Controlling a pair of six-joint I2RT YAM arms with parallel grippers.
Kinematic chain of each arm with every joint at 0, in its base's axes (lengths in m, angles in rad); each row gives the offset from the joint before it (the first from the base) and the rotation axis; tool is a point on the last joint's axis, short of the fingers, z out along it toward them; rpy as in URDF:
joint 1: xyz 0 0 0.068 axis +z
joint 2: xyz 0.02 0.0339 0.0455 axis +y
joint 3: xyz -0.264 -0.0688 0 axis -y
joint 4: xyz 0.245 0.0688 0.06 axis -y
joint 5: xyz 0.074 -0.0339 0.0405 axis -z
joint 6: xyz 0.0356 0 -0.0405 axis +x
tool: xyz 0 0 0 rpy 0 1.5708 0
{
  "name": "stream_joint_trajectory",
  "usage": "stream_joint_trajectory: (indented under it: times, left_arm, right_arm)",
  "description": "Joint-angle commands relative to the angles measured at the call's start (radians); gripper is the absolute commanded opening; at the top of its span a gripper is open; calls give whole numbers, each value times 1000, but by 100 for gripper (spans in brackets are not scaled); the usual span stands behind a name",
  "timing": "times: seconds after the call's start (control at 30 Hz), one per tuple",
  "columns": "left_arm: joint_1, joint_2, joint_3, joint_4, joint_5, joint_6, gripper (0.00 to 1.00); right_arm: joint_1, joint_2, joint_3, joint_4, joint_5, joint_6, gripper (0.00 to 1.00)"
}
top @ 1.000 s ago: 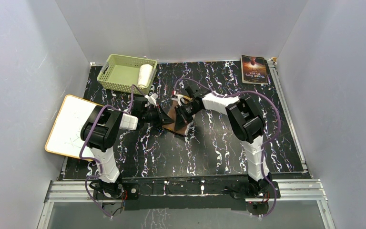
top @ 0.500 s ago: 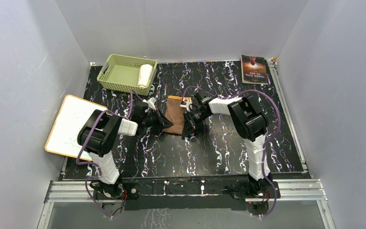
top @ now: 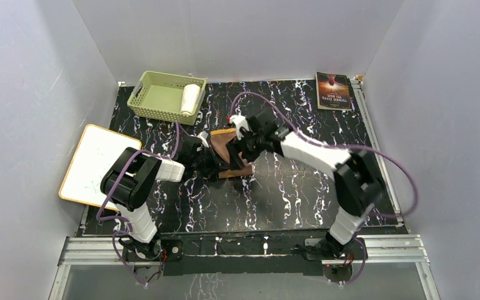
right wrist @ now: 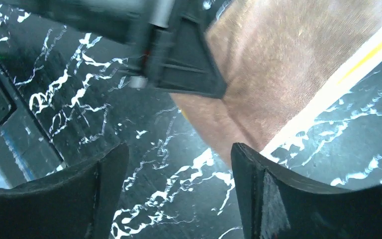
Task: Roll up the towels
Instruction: Roll the towel at the center of the board.
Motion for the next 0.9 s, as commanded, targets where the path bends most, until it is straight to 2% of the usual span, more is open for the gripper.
stream_joint_trajectory:
  times: [0.0,0.03,0.1,0.17,0.23,0.3,0.33,0.4,0.47,0.5,0.67,0.73,0.87]
  left_arm:
    - [-15,50,-19,-266,-122,79,0]
    - [-15,53,-16,-264,-119,80,0]
    - [-15,57,-15,-254,-113,83,0]
    - [-15,60,-13,-246,-104,82,0]
    - [-15,59,-7,-251,-94,87,0]
    - [-15,55,-5,-247,-83,92,0]
    - [-14,56,-2,-245,-77,95,0]
    - [-13,64,2,-239,-61,101,0]
    - [-11,78,6,-233,-38,106,0]
    - [-10,84,8,-230,-25,108,0]
    - [-2,109,15,-224,17,122,0]
    - [1,123,20,-217,37,125,0]
    - [6,148,27,-216,70,127,0]
  right_arm:
    - [227,-303,-216,331,693,45,88]
    - [247,-375,-312,453,736,49,97]
    - [245,-484,-510,742,700,84,98]
    - [237,-518,-615,863,631,84,98]
    - [238,-487,-572,770,567,-5,97]
    - [265,-451,-538,661,606,-127,82]
    - [294,-450,-561,666,668,-213,79]
    - [346,-475,-669,780,786,-398,82]
    - [366,-500,-750,846,780,-574,91]
    - [372,-501,-771,861,776,-643,92]
    - [392,-424,-780,875,778,-818,83]
    - [411,-371,-787,934,800,-886,76]
    - [424,-267,-786,1078,818,-979,72]
